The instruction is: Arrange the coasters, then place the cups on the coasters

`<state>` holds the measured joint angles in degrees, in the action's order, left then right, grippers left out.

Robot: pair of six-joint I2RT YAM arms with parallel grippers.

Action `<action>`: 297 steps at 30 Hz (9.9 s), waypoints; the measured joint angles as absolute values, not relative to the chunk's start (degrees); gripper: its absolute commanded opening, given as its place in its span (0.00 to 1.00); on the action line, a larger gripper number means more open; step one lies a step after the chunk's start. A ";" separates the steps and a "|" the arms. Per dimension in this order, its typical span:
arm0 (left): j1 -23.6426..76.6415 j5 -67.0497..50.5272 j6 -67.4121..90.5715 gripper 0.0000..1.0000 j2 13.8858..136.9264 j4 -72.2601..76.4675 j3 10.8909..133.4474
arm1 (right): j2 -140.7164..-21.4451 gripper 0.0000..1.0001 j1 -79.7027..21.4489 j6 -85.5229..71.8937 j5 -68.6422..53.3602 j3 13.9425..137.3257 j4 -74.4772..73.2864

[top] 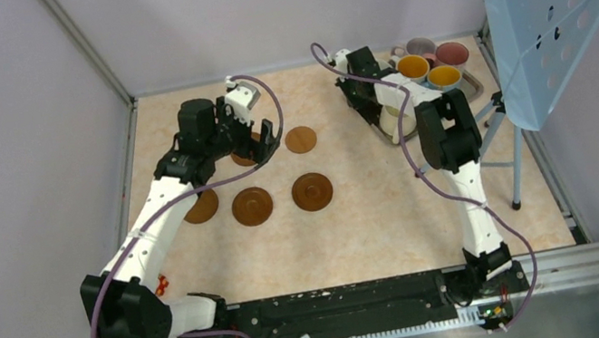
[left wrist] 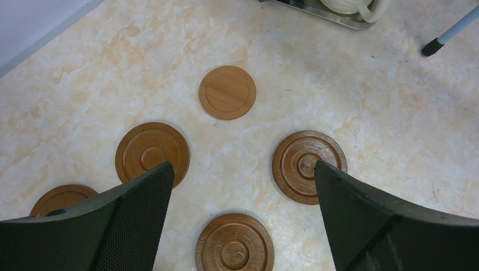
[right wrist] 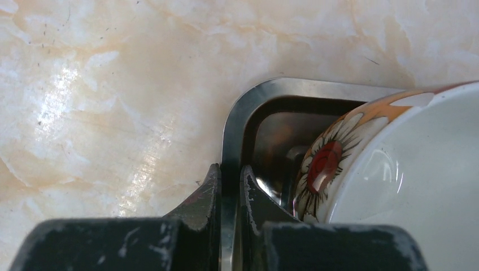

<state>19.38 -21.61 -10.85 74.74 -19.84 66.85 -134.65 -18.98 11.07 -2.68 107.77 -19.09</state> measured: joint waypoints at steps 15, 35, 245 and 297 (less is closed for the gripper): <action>19.09 -21.65 -10.76 0.99 74.72 -19.81 66.85 | -128.35 0.00 -21.06 22.59 -6.66 98.39 -19.66; 18.52 -22.09 -10.20 0.99 73.21 -19.73 66.28 | -110.32 0.46 -26.15 19.11 -7.22 83.61 -20.29; -30.55 -50.19 18.15 0.99 71.64 -19.07 66.85 | -158.12 0.04 -54.06 -4.32 1.21 140.81 0.91; -31.83 -52.90 19.27 0.99 71.90 -18.85 66.15 | -157.29 0.37 -55.09 -7.11 1.04 139.74 3.62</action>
